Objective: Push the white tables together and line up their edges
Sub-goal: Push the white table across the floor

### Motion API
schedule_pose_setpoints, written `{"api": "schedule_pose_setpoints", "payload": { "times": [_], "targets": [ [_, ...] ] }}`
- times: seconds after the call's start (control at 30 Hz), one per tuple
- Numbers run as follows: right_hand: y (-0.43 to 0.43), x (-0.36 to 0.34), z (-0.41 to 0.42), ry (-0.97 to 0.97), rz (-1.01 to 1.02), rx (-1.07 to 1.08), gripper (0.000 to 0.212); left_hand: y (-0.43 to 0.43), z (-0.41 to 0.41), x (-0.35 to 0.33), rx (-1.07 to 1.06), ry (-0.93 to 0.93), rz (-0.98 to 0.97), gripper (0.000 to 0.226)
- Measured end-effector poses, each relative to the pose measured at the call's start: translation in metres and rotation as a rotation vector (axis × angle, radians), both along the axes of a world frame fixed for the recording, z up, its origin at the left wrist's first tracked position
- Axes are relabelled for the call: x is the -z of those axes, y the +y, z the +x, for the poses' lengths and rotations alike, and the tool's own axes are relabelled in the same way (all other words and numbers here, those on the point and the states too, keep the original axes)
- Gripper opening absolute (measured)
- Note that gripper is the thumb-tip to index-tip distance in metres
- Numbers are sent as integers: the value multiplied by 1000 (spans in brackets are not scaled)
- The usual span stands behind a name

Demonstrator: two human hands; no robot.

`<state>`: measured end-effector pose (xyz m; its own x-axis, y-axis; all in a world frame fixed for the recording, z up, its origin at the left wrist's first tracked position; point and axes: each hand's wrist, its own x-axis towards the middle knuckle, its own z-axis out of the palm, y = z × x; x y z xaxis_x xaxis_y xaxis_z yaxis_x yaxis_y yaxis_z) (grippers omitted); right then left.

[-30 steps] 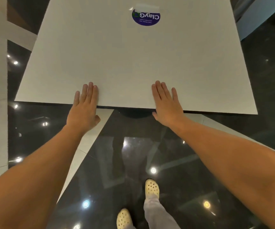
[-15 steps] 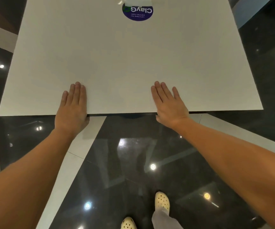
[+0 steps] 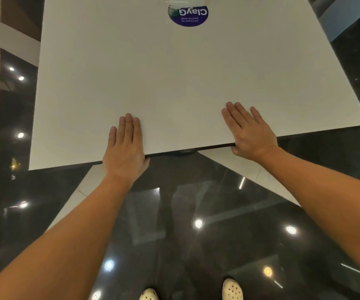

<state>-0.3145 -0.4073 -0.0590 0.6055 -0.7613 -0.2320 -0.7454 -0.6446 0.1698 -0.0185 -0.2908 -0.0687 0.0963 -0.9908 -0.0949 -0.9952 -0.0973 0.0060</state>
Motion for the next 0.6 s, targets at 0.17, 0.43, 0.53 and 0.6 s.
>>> {"api": "schedule_pose_setpoints", "payload": {
  "times": [0.17, 0.43, 0.53, 0.6],
  "targets": [
    [-22, 2, -26, -15, 6, -55, 97, -8, -33, 4, -80, -10, -12, 103],
    [-45, 4, -48, -42, -8, -115, 94, -19, -60, 5, -146, -37, -14, 102],
    [-53, 5, -53, -38, -30, -136, 96, -24, -65, 10, -142, -29, -84, 101],
    [-63, 5, -56, -71, -42, -163, 96, -31, -70, 13, -136, -31, -122, 100]
  ]
}}
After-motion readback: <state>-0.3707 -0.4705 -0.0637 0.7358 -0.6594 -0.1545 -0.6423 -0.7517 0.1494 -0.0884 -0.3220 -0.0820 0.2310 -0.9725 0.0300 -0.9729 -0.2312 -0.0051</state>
